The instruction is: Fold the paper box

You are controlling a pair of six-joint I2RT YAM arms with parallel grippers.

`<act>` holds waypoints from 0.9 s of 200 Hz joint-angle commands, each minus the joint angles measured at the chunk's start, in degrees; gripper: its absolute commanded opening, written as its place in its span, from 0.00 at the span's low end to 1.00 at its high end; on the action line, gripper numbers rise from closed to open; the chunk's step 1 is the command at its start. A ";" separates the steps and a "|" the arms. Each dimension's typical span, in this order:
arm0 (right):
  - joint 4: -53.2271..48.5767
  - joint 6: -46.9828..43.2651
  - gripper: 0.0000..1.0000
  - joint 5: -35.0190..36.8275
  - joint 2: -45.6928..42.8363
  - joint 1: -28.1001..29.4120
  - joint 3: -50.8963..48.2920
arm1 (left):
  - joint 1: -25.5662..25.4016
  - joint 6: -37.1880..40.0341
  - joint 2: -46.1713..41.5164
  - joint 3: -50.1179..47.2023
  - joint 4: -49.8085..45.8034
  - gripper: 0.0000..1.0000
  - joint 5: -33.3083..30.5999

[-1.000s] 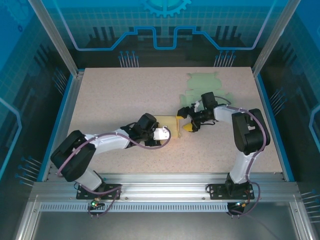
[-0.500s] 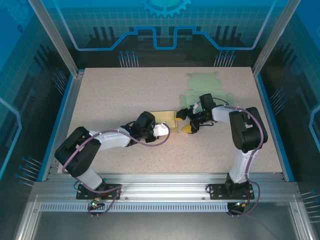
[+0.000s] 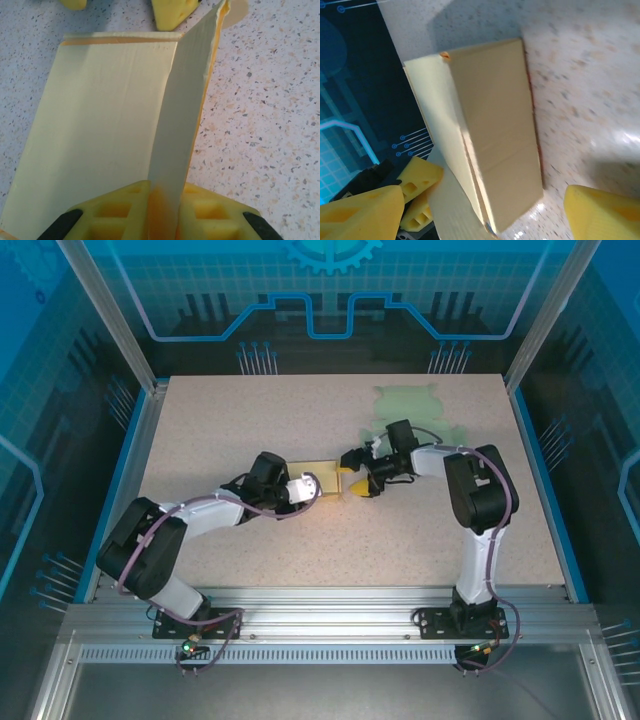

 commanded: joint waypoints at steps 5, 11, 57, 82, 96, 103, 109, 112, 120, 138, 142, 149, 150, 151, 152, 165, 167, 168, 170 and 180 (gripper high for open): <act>8.07 -0.56 0.85 2.52 6.21 2.98 1.89 | 2.14 -1.65 -1.06 0.78 -4.50 0.18 7.11; 8.27 -0.37 0.85 2.64 6.71 3.14 2.24 | 2.36 -1.57 -0.91 1.04 -4.78 0.18 7.24; 9.60 0.12 0.84 2.26 10.10 5.09 5.20 | 4.18 -1.48 -0.91 1.93 -5.32 0.16 10.95; 12.26 1.72 0.84 1.64 11.17 5.50 5.37 | 6.79 -2.18 -1.54 2.22 -5.18 0.15 14.47; 13.20 1.97 0.84 1.00 11.48 5.79 5.62 | 7.95 -2.26 -1.45 2.84 -5.90 0.15 16.63; 13.30 1.84 0.84 0.59 11.65 5.96 5.88 | 8.53 -2.35 -1.39 3.19 -6.18 0.15 17.60; 13.75 1.88 0.84 -0.04 11.82 6.14 6.12 | 8.93 -2.48 -1.34 3.32 -6.23 0.15 18.47; 13.99 1.99 0.84 -0.35 11.90 6.24 6.16 | 9.08 -2.63 -1.30 3.42 -6.15 0.15 18.90; 15.31 2.47 0.83 -1.19 11.97 6.42 6.17 | 9.47 -2.79 -1.09 3.72 -6.09 0.15 19.50; 17.83 3.56 0.81 -2.40 11.93 6.83 6.15 | 9.58 -2.53 -0.63 4.24 -6.76 0.15 19.68; 17.76 3.47 0.81 -2.41 11.86 6.95 6.29 | 9.58 -2.53 -0.55 4.34 -6.87 0.15 19.70; 17.46 3.13 0.80 -2.41 11.71 7.19 6.51 | 9.60 -2.51 -0.53 4.40 -6.89 0.15 19.70; 17.45 3.12 0.80 -2.41 11.73 7.20 6.56 | 9.68 -2.47 -0.53 4.44 -6.89 0.15 19.73; 17.45 3.07 0.80 -2.37 11.74 7.25 6.59 | 9.63 -2.50 -0.53 4.46 -6.89 0.15 19.75; 17.45 3.05 0.80 -2.34 11.74 7.28 6.60 | 9.61 -2.47 -0.53 4.42 -6.89 0.15 19.71; 17.42 3.22 0.77 -2.44 11.74 7.44 6.90 | 9.58 -2.44 -0.53 4.33 -6.93 0.16 19.61; 17.44 3.29 0.76 -2.46 11.75 7.47 6.99 | 9.62 -2.37 -0.53 4.36 -7.01 0.16 19.53; 17.45 3.33 0.75 -2.48 11.75 7.48 6.98 | 9.60 -2.36 -0.57 4.38 -7.04 0.16 19.51; 17.45 3.39 0.74 -2.43 11.79 7.48 7.03 | 9.59 -2.31 -0.54 4.39 -7.15 0.16 19.43; 17.80 3.85 0.71 -2.41 11.92 7.41 7.05 | 9.58 -1.98 -0.61 4.53 -7.99 0.17 19.04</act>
